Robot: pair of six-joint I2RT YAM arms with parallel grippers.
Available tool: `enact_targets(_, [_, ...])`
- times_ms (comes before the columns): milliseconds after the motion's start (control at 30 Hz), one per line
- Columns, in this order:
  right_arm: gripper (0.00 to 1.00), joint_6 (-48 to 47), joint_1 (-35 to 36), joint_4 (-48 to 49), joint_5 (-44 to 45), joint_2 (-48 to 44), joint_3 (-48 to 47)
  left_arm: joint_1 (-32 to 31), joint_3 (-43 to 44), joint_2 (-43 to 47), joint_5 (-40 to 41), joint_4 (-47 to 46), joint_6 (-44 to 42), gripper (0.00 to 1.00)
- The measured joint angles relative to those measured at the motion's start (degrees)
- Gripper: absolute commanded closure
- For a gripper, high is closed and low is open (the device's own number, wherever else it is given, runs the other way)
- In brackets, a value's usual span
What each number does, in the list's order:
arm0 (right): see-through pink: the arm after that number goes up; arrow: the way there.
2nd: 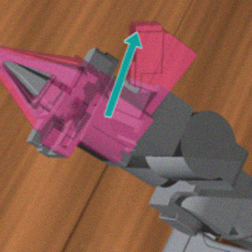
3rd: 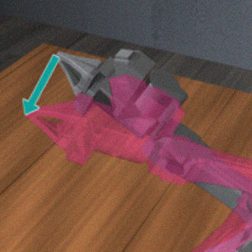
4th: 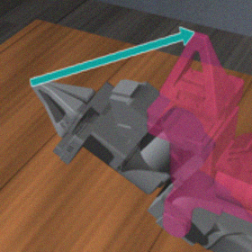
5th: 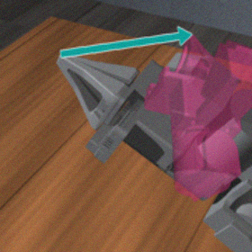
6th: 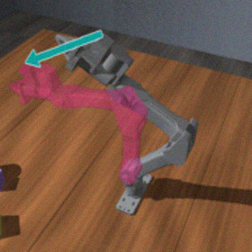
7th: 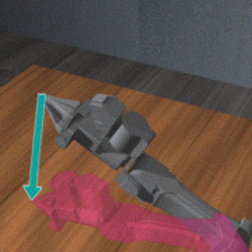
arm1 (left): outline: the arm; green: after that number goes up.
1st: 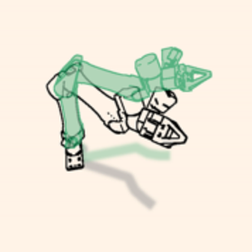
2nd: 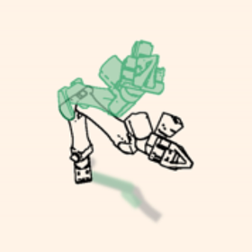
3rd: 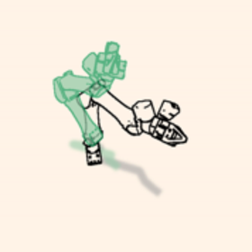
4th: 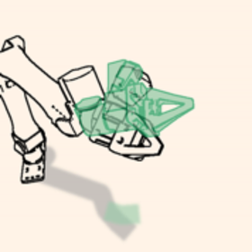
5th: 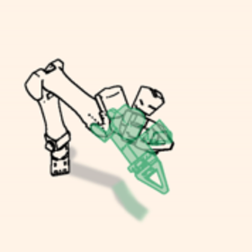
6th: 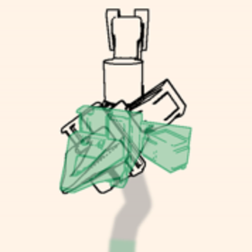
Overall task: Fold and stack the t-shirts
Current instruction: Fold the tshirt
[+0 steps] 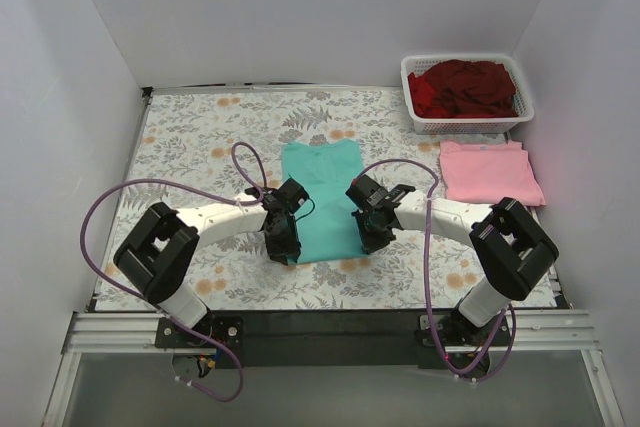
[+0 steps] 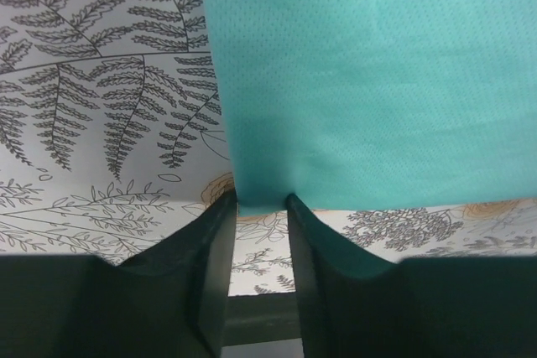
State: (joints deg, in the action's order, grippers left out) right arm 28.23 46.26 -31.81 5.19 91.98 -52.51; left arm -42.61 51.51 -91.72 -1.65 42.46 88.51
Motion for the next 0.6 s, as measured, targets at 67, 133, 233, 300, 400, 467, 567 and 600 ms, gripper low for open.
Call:
enact_targets(67, [0.99,-0.04,0.00,0.04,-0.09,0.00,0.00,-0.04,0.02,-0.26,-0.09,-0.02,0.02,0.80])
enact_targets(133, [0.99,-0.07,0.00,0.15,-0.31,0.00,0.00,-0.07,0.07,-0.42,-0.24,-0.02,0.15,0.91])
enact_targets(233, [0.99,-0.07,0.00,0.31,-0.68,0.02,0.00,-0.15,0.31,-0.85,-0.72,-0.28,0.24,1.00])
enact_targets(300, [0.99,-0.09,0.00,0.31,-0.68,0.00,0.00,-0.17,0.35,-0.85,-0.79,-0.28,0.17,1.00])
enact_targets(400, [0.99,-0.15,0.00,0.28,-0.68,-0.07,0.02,-0.17,0.37,-0.85,-0.79,-0.24,0.15,1.00])
enact_targets(467, [0.99,-0.22,0.00,0.26,-0.68,-0.15,0.02,-0.20,0.52,-0.85,-0.76,-0.02,0.02,1.00])
enact_targets(567, [0.99,-0.70,0.11,0.04,-0.79,-0.46,0.00,-0.39,1.16,-0.85,0.07,0.90,-0.26,1.00])
enact_targets(600, [0.99,-1.05,0.17,-0.13,-1.07,-0.55,0.00,-0.46,1.49,-0.85,0.52,1.38,-0.39,1.00])
